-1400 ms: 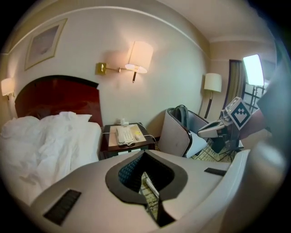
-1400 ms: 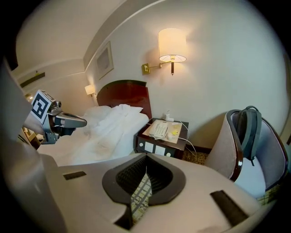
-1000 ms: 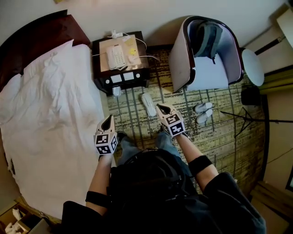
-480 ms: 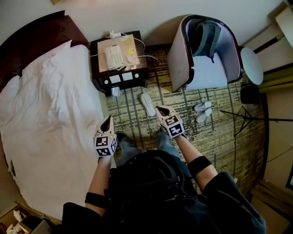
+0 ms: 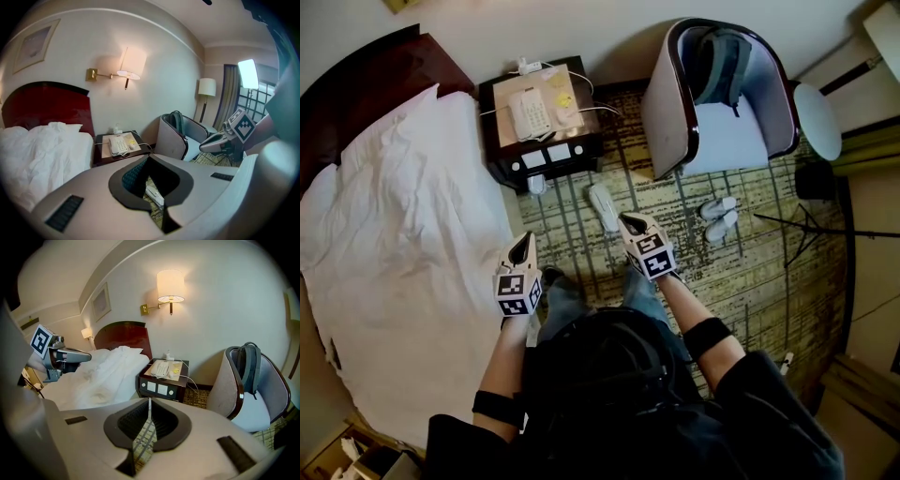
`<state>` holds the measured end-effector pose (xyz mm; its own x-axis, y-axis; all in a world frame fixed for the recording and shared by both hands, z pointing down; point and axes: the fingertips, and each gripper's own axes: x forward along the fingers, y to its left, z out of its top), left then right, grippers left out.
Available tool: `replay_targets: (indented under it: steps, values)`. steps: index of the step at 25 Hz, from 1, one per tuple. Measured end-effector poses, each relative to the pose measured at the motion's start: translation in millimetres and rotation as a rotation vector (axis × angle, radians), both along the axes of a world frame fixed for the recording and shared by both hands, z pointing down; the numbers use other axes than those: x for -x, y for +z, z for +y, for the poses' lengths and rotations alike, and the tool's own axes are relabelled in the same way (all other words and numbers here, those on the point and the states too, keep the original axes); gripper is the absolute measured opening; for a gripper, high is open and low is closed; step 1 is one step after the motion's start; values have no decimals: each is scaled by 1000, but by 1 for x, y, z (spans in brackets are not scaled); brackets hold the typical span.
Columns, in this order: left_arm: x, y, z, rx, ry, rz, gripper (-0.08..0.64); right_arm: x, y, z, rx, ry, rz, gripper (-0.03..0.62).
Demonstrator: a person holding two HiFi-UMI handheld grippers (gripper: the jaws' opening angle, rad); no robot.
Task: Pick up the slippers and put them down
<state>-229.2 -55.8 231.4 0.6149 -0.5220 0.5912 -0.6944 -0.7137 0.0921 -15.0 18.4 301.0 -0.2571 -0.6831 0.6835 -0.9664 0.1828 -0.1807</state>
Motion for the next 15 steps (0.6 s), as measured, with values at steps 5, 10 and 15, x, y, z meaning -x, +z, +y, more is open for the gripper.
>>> replay_targets:
  steps: [5, 10, 15]
  values:
    - [-14, 9, -8, 9, 68, -24, -9, 5, 17, -2, 47, 20, 0, 42]
    - [-26, 23, -13, 13, 148, -56, -9, 20, 56, -2, 119, 35, -17, 189]
    - [-36, 59, -9, 38, 242, -90, -9, 28, 109, -3, 188, 83, -24, 311]
